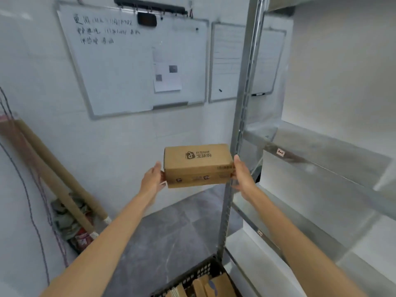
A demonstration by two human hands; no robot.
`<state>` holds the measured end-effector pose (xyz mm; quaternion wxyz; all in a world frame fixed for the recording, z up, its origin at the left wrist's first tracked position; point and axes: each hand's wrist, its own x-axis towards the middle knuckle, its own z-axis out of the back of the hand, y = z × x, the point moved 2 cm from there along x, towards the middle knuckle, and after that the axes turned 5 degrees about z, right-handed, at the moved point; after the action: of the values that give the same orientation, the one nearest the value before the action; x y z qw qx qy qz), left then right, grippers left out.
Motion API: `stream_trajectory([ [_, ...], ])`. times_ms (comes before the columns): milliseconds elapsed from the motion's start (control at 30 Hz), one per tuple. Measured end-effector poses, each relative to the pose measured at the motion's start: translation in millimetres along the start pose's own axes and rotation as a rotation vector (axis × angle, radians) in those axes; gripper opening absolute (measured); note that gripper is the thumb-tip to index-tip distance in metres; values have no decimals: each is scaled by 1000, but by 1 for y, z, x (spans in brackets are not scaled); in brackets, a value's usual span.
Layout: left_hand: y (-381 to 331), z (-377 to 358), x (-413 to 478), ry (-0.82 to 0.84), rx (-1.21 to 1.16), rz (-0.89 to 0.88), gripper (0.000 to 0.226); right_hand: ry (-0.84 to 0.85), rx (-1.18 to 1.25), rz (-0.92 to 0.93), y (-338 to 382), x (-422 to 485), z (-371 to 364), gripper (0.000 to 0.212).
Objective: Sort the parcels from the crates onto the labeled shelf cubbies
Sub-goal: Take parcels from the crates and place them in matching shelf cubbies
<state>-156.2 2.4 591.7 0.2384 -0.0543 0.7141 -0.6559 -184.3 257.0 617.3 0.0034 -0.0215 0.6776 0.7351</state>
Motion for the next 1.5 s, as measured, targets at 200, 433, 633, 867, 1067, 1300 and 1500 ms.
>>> stream_trajectory([
  [200, -5, 14, -39, 112, 37, -85, 44, -165, -50, 71, 4, -64, 15, 35],
  [433, 11, 7, -106, 422, 71, -169, 33, -388, -85, 165, -7, -166, 43, 18],
  [633, 26, -25, -160, 752, -30, -47, 36, -517, 84, 231, -14, -264, 87, 7],
  [867, 33, -87, -242, 993, -69, 87, 51, -602, 332, 311, -14, -363, 143, 20],
  [1067, 55, -134, -308, 1098, -44, 87, 34, -767, 372, 312, -22, -437, 188, 28],
  [1300, 85, -193, -399, 1426, 8, 131, 31, -932, 366, 345, -41, -543, 258, 31],
  [1500, 103, -240, -468, 1523, 115, 108, 86, -954, 278, 286, -47, -611, 311, 50],
])
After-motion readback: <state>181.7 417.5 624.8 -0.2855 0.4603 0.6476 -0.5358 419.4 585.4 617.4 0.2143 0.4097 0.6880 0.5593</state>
